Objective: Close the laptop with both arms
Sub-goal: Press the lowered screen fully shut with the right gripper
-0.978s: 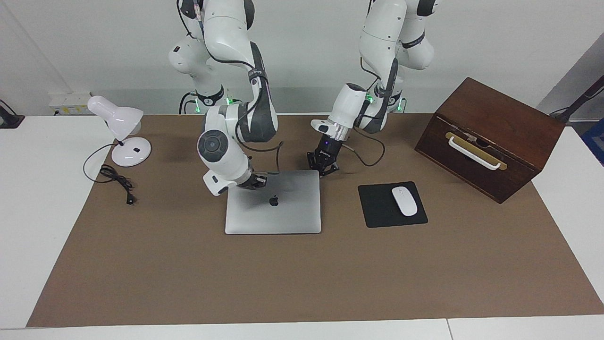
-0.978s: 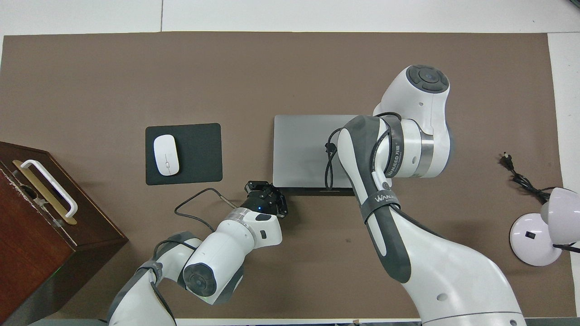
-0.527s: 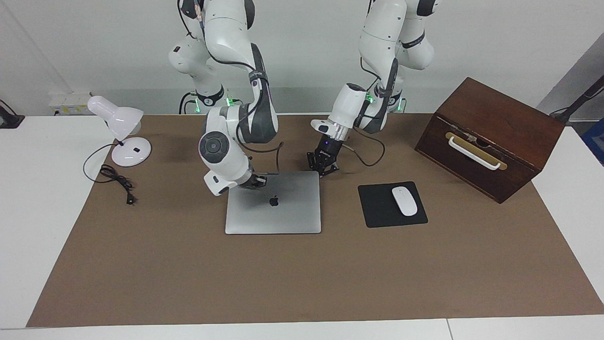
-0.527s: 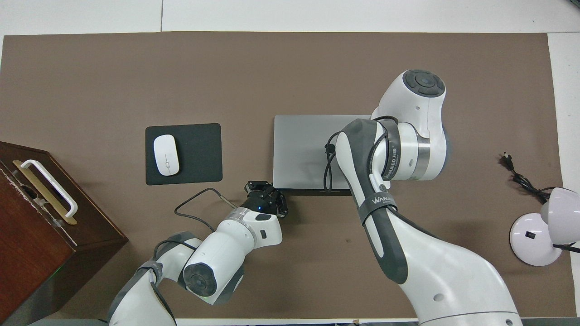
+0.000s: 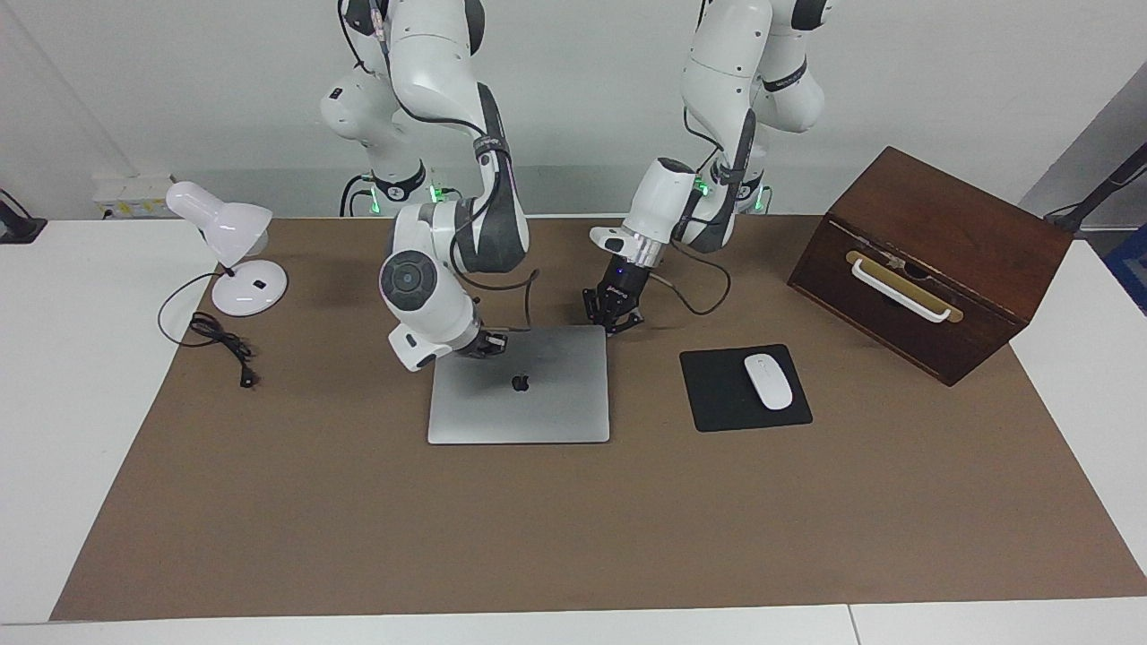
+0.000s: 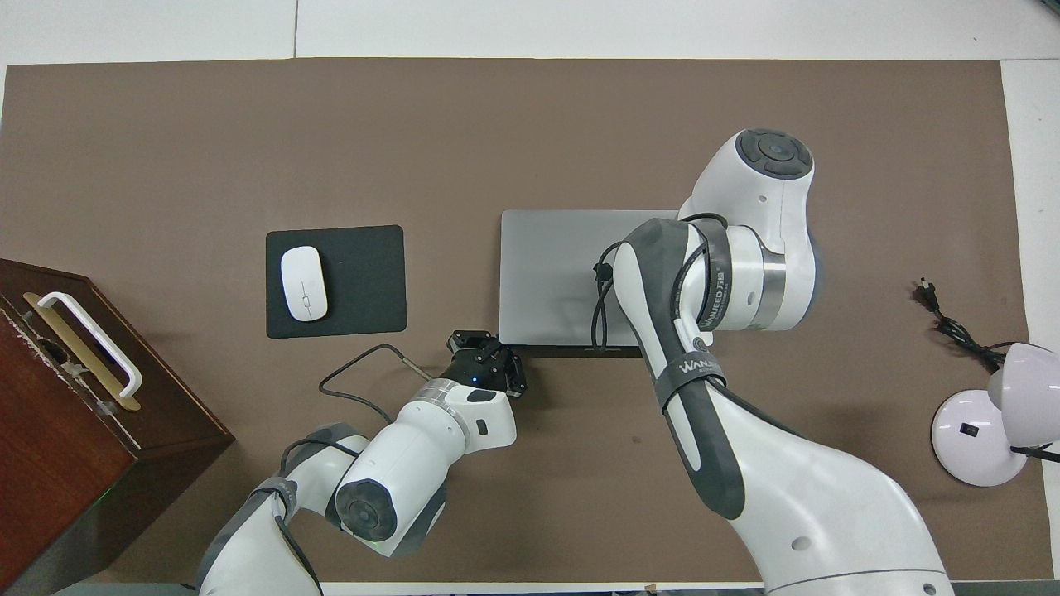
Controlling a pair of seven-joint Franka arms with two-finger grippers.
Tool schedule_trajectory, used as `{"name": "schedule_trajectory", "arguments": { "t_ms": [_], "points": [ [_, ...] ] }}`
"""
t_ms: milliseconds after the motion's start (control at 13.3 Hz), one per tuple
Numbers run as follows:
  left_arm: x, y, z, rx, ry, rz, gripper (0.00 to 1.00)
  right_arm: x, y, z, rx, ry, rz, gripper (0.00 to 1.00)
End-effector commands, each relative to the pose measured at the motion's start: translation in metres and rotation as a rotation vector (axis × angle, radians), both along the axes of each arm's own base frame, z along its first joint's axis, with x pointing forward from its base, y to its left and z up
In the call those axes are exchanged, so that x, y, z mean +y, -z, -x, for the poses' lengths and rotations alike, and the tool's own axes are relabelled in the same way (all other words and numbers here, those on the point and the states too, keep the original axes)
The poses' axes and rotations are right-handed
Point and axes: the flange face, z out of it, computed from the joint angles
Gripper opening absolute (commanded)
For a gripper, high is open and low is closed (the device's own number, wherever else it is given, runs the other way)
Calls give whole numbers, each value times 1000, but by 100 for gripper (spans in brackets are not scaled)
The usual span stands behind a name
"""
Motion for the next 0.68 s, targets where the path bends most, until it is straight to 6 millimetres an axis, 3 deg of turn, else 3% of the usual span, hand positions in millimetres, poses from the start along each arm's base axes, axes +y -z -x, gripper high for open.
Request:
{"name": "schedule_trajectory", "arguments": {
  "t_ms": [0, 602],
  "points": [
    [4, 28, 8, 86, -16, -54, 0, -3, 0, 7, -13, -18, 1, 0],
    [4, 27, 5, 88, -35, -46, 0, 4, -16, 4, -8, -22, -13, 0]
  ]
}}
